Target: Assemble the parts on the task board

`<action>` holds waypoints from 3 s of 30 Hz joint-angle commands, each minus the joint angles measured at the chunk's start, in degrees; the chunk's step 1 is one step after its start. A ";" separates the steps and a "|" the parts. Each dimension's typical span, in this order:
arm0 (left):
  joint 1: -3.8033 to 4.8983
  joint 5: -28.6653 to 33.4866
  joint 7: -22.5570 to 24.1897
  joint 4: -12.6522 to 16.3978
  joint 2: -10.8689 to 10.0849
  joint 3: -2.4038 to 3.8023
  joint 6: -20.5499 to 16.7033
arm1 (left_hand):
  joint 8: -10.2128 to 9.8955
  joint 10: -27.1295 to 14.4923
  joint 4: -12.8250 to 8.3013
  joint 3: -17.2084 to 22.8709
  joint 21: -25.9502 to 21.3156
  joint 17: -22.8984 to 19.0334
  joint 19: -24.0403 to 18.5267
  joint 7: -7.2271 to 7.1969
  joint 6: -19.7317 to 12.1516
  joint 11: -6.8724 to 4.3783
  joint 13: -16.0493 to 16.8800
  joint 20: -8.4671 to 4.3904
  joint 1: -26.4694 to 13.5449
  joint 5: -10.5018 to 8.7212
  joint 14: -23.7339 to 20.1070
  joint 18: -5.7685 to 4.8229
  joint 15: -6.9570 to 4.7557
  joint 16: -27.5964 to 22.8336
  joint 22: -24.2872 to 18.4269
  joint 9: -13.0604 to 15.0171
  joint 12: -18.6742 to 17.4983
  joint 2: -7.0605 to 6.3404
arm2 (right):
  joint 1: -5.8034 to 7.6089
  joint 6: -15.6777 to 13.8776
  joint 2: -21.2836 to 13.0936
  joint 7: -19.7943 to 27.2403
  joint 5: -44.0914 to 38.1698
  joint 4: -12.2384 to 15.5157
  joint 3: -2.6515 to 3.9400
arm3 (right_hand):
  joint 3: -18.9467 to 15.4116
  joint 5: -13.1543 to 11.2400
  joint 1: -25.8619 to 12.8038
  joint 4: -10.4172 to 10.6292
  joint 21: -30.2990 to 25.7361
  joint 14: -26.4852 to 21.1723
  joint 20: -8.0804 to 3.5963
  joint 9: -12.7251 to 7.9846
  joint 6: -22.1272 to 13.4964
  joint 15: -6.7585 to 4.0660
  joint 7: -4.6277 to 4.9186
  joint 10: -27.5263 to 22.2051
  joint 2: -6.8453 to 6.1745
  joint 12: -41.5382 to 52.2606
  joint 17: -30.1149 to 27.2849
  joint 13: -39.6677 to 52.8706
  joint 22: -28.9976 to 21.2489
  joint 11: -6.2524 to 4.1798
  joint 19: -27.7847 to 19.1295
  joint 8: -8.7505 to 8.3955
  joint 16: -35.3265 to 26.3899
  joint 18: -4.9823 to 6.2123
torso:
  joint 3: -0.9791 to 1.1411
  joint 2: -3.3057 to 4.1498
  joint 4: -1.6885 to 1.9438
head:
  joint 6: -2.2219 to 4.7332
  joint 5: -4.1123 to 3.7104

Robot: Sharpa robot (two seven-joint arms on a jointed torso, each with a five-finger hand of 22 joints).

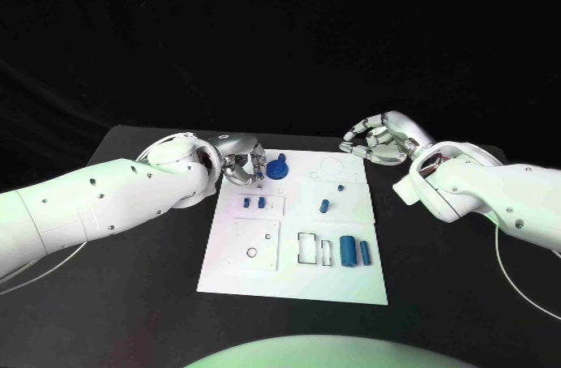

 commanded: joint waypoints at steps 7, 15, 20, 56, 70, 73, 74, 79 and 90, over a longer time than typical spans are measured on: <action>-0.31 1.27 -0.96 -1.61 0.82 -0.24 2.74 | 0.08 0.50 -0.13 -0.37 0.09 -0.27 0.13 0.07 0.26 0.04 -0.16 -0.05 -1.04 0.01 0.25 -0.80 -0.23 -0.07 -0.36 -0.03 -0.66 -0.18 | -0.03 0.12 0.14 0.38 -0.59 -0.04 0.02 | 0.04 0.38 0.50 -0.23 -0.18 4.04 -0.40 -0.08 0.03 -0.40 -0.19 -0.20 0.26 -0.01 6.93 0.07 11.54 -0.14 2.82 0.27 -0.32 0.64 | 0.05 0.08 -0.15 | 0.08 0.31; -0.54 1.40 -1.21 -2.26 1.49 -0.41 3.42 | 0.04 0.52 -0.12 -0.39 0.06 -0.56 0.10 0.07 0.25 0.05 -0.18 -0.06 -1.10 0.01 0.18 -0.79 -0.23 -0.18 -0.41 -0.04 -0.74 -0.20 | -0.03 0.13 0.20 0.38 -0.59 -0.08 0.02 | 0.04 0.38 0.50 -0.23 -0.18 4.04 -0.40 -0.08 0.03 -0.40 -0.19 -0.20 0.26 -0.01 6.93 0.07 11.54 -0.14 2.82 0.27 -0.32 0.64 | 0.16 0.11 -0.17 | -0.05 0.38; -0.57 1.41 -1.44 -2.41 1.67 -0.43 3.97 | 0.03 0.53 -0.13 -0.38 0.04 -0.65 0.09 0.07 0.27 0.05 -0.18 -0.06 -1.10 0.01 0.16 -0.79 -0.23 -0.21 -0.44 -0.04 -0.75 -0.19 | -0.04 0.12 0.17 0.36 -0.59 -0.08 0.02 | 0.07 0.44 0.47 -0.15 -0.16 4.04 -0.41 -0.07 0.15 -0.42 -0.22 -0.15 0.35 0.03 6.90 0.10 11.57 -0.16 2.84 0.39 -0.34 0.63 | 0.16 0.09 -0.10 | -0.10 0.39; -0.58 2.11 -3.42 -2.69 2.09 -0.44 6.67 | -0.07 0.73 -0.28 -0.31 -0.10 -1.57 -0.06 0.05 0.33 0.01 -0.22 -0.07 -1.06 0.04 -0.11 -0.74 -0.25 -0.56 -0.64 -0.06 -0.98 -0.08 | -0.04 0.19 0.24 0.19 -0.78 -0.19 0.02 | 0.07 0.44 0.47 -0.15 -0.16 4.04 -0.41 -0.07 0.15 -0.42 -0.22 -0.15 0.35 0.03 6.90 0.10 11.57 -0.16 2.84 0.39 -0.34 0.63 | 0.11 0.05 -0.12 | -0.04 0.54; -0.58 2.30 -3.04 -2.56 2.19 -0.52 6.39 | -0.06 0.94 -0.38 -0.29 -0.10 -1.91 -0.09 0.02 0.51 -0.03 -0.21 -0.08 -1.02 0.03 -0.20 -0.74 -0.28 -0.68 -0.64 -0.04 -1.05 -0.02 | -0.04 0.15 0.25 0.23 -0.78 -0.22 0.02 | 0.07 0.44 0.47 -0.15 -0.16 4.04 -0.41 -0.07 0.15 -0.42 -0.22 -0.15 0.35 0.03 6.90 0.10 11.57 -0.16 2.84 0.39 -0.34 0.63 | 0.10 0.03 -0.12 | 0.00 0.56; -0.59 2.43 -2.94 -2.61 2.26 -0.59 6.35 | -0.07 0.99 -0.43 -0.33 -0.14 -1.82 -0.13 0.02 0.55 -0.03 -0.21 -0.10 -1.04 0.03 -0.18 -0.73 -0.28 -0.65 -0.70 -0.03 -1.09 -0.06 | -0.04 0.15 0.25 0.23 -0.78 -0.22 0.02 | 0.07 0.44 0.47 -0.15 -0.16 4.04 -0.41 -0.07 0.15 -0.42 -0.22 -0.15 0.35 0.03 6.90 0.10 11.57 -0.16 2.84 0.39 -0.34 0.63 | 0.11 0.03 -0.11 | -0.05 0.58; -0.59 2.47 -2.91 -2.62 2.29 -0.61 6.36 | -0.11 0.99 -0.45 -0.36 -0.17 -1.74 -0.16 0.02 0.52 -0.02 -0.22 -0.10 -1.07 0.02 -0.16 -0.71 -0.28 -0.63 -0.75 -0.04 -1.14 -0.11 | -0.04 0.15 0.25 0.23 -0.78 -0.22 0.02 | 0.07 0.44 0.47 -0.15 -0.16 4.04 -0.41 -0.07 0.15 -0.42 -0.22 -0.15 0.35 0.03 6.90 0.10 11.57 -0.16 2.84 0.39 -0.34 0.63 | 0.11 0.05 -0.13 | -0.03 0.55; -0.59 2.56 -3.46 -2.67 2.31 -0.73 6.81 | -0.75 0.67 -0.63 -0.58 -0.55 -0.97 -0.54 0.29 -0.11 0.24 -0.38 -0.13 -1.45 0.02 -0.07 -0.60 -0.09 -0.39 -1.30 -0.25 -1.88 -0.66 | -0.04 0.14 0.25 0.23 -0.78 -0.25 0.02 | 0.07 0.44 0.47 -0.15 -0.16 4.04 -0.41 -0.07 0.15 -0.42 -0.22 -0.15 0.35 0.03 6.90 0.10 11.57 -0.16 2.84 0.39 -0.34 0.63 | 0.08 0.06 -0.18 | -0.03 0.58; -0.59 2.25 -3.92 -2.68 2.05 -0.85 6.83 | -2.74 -1.20 -0.75 -0.58 -1.85 -2.74 -1.77 1.24 -2.04 1.40 -1.23 0.38 -2.68 0.28 -1.04 -0.24 0.87 -1.03 -3.12 -1.01 -4.80 -2.37 | -0.04 0.12 0.26 0.25 -0.78 -0.31 0.02 | 0.07 0.44 0.47 -0.15 -0.16 4.04 -0.41 -0.07 0.15 -0.42 -0.22 -0.15 0.35 0.03 6.90 0.10 11.57 -0.16 2.84 0.39 -0.34 0.63 | 0.07 0.04 -0.14 | -0.09 0.54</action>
